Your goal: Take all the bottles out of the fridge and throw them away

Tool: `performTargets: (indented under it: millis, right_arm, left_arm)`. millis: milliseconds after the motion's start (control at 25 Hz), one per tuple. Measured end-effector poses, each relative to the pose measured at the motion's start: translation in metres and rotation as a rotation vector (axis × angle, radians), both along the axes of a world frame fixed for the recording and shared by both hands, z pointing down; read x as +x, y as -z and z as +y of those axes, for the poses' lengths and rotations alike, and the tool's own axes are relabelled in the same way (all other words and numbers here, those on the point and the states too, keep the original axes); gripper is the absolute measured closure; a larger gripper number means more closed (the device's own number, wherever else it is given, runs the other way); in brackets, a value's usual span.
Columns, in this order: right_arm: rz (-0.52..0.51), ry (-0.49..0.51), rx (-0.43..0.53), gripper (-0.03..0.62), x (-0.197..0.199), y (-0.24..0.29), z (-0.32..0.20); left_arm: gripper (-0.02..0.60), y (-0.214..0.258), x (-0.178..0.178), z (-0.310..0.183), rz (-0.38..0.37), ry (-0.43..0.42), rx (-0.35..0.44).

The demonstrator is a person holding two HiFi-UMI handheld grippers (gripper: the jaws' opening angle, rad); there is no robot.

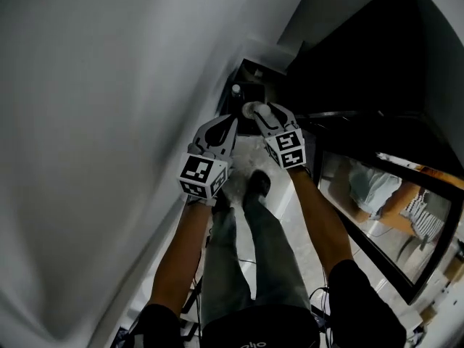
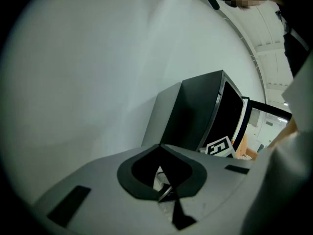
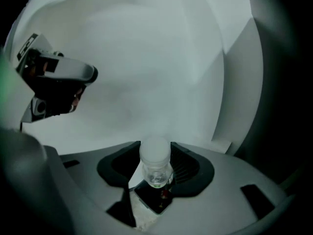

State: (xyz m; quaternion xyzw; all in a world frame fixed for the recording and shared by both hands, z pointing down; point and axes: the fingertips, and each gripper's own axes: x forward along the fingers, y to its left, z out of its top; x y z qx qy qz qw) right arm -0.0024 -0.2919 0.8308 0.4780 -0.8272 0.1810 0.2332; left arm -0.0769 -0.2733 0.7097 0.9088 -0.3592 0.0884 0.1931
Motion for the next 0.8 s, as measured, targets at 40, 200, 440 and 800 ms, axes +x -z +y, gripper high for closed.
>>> performTargets:
  millis: [40, 200, 440, 800]
  right_arm:
    - [0.003, 0.004, -0.021, 0.396, -0.003, -0.022, 0.001]
    - [0.01, 0.016, -0.101, 0.396, -0.014, -0.09, 0.014]
    - [0.013, 0.043, -0.157, 0.396, -0.028, -0.125, 0.025]
    - [-0.064, 0.01, -0.102, 0.39, -0.023, -0.092, 0.02]
  left_arm:
    - [0.575, -0.014, 0.001, 0.003, -0.004, 0.001, -0.013]
    - [0.575, -0.058, -0.001, 0.021, -0.037, -0.006, -0.073]
    - [0.575, -0.077, -0.007, 0.03, -0.066, 0.009, -0.103]
    - [0.575, -0.066, -0.016, 0.027, -0.049, 0.027, -0.088]
